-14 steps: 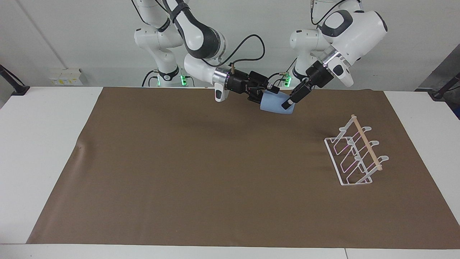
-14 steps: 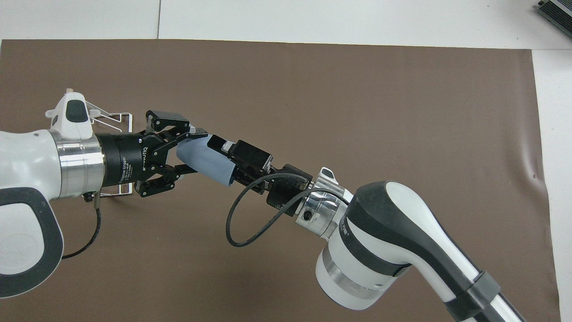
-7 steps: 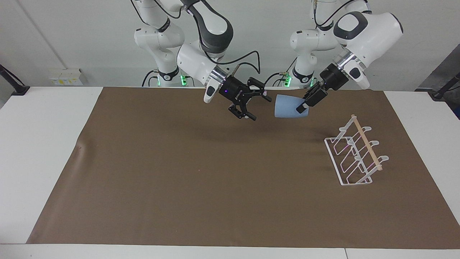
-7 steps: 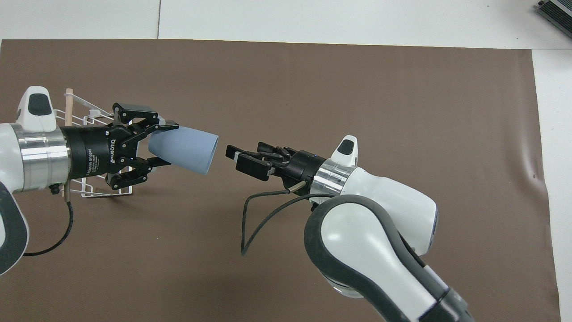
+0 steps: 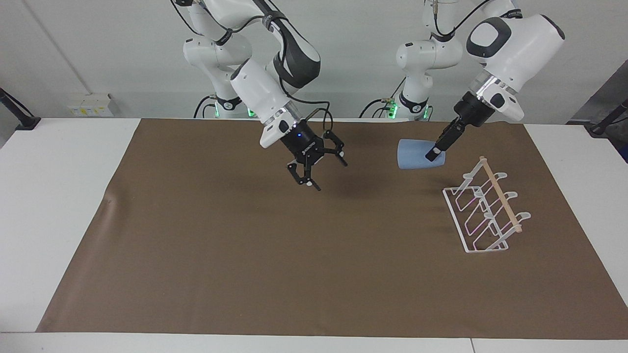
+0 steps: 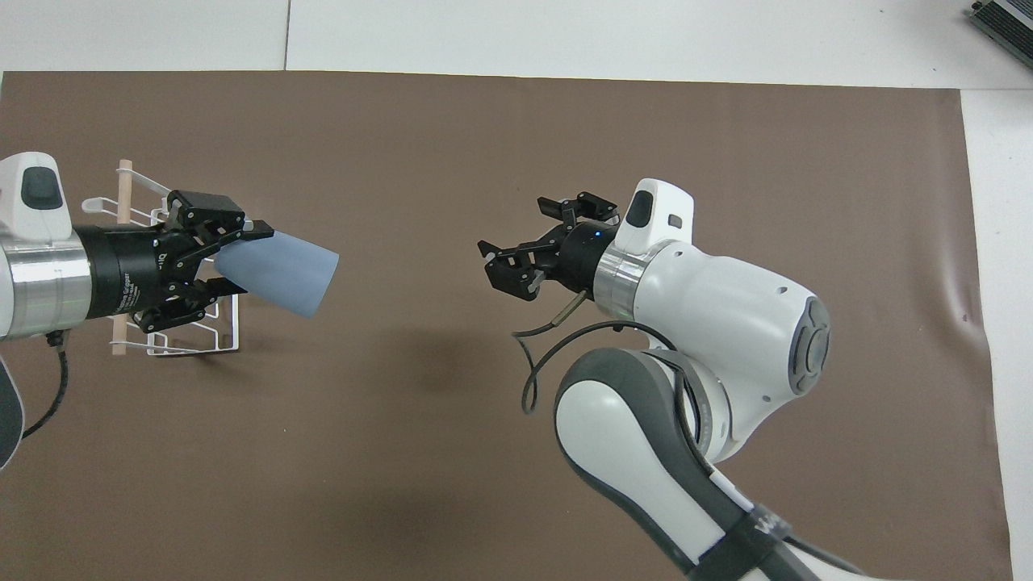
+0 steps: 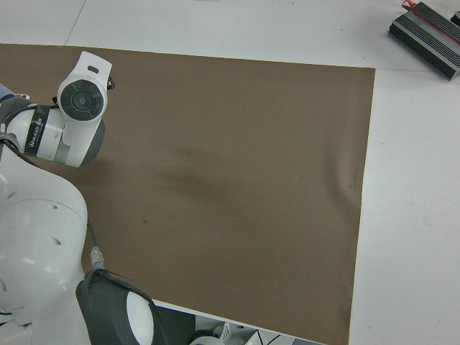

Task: Hang cup on cup holder
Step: 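Open the right gripper and pull it back from the cup, then raise the cup above the rack with the left gripper while the right gripper retreats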

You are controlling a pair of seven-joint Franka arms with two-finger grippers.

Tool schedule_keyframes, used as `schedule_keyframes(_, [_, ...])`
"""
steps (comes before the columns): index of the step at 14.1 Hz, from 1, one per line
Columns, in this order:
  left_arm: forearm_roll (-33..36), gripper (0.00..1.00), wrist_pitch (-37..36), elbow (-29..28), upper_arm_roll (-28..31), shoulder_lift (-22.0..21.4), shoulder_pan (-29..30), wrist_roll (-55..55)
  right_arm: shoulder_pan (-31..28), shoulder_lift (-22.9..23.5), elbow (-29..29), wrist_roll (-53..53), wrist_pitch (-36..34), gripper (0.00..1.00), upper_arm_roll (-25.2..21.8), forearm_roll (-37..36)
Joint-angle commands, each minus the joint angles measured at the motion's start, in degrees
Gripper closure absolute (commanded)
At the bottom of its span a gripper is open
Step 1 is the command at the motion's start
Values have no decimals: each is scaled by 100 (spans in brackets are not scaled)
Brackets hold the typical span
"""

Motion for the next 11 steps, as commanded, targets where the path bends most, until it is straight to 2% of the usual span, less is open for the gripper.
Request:
schedule_keyframes(1, [843,100,401,58,-19,100,61,303,-41,-17,150,-294,-1006,0,-614,-1507])
schedule_keyframes(4, [1924,100,859,163,-19,240,53,329,-41,-253,326,125,-2718,0,-1204,-1941])
schedule_keyframes(6, [2645,100,991,225,-19,267,61,399,-41,-350,606,662,-3589,0,-1739,-2685])
schedule_keyframes(7, [2892,100,1192,226,-19,285,61,452,-50,-342,878,847,-4072,0,-1855,-3081])
schedule_keyframes(10, [3280,100,1904,234,-1,451,202,663,-59,-368,1266,1986,-5006,0,-2137,-3918])
schedule_keyframes(11, [3490,100,2159,261,-1,547,211,663,-59,-368,1345,2713,-5226,0,-2155,-4025])
